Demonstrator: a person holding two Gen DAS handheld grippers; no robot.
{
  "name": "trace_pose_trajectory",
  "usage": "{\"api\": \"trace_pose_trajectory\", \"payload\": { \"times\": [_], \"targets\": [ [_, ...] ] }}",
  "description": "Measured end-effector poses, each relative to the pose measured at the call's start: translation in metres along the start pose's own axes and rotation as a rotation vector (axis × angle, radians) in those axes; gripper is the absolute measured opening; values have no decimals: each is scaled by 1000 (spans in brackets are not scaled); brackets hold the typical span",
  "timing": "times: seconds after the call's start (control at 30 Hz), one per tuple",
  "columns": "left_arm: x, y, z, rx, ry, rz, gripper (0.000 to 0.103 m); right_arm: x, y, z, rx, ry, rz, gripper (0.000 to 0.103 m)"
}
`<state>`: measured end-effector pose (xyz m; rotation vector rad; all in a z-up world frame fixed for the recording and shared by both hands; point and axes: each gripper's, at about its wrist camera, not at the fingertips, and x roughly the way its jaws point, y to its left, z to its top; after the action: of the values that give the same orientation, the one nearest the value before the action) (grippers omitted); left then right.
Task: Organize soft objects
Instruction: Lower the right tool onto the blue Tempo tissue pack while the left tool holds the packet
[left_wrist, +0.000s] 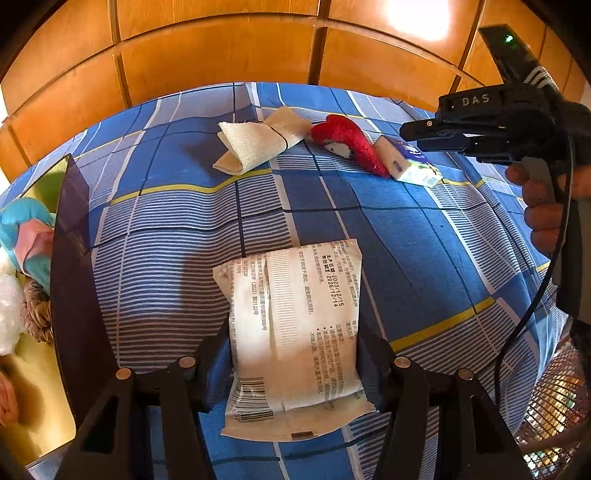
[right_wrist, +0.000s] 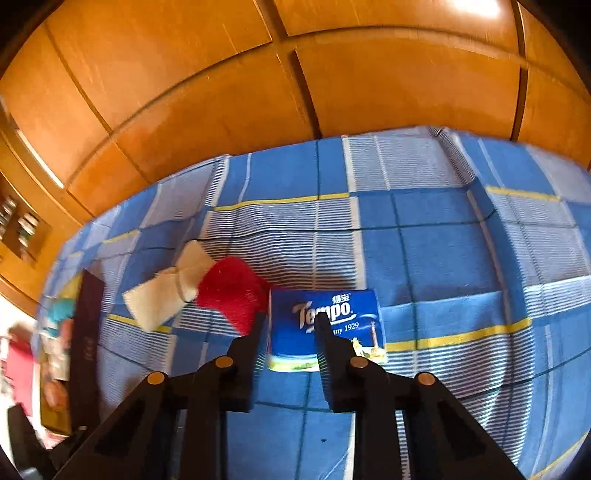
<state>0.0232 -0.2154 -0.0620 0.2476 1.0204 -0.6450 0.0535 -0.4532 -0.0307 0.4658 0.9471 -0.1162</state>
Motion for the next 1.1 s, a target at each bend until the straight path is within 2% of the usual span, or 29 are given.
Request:
{"api": "trace_pose_trajectory", "payload": {
  "times": [0.07, 0.13, 0.2, 0.33, 0.57, 0.87, 1.1],
  "targets": [
    [0, 0, 0, -2, 1, -1, 59, 1, -6, 2, 34, 0, 7, 36],
    [0, 1, 0, -6, 1, -4, 59, 2, -14, 4, 74, -3, 27, 60],
    [-1, 1, -1, -9, 1, -5, 59, 4, -18, 4, 102, 0, 36, 69],
    [-1, 0, 0, -15, 3, -8, 59, 6, -15, 6, 66, -12, -14, 74],
    [-1, 1, -1, -15, 4, -12, 59, 21, -2, 3, -48, 30, -68, 78],
    [-1, 0, -1, -13, 4, -8, 60, 22, -12, 6, -31, 21, -83, 78],
    [-1, 1, -1, -16, 4, -10, 60, 39, -9, 1, -58, 79, -105, 78]
  ]
}}
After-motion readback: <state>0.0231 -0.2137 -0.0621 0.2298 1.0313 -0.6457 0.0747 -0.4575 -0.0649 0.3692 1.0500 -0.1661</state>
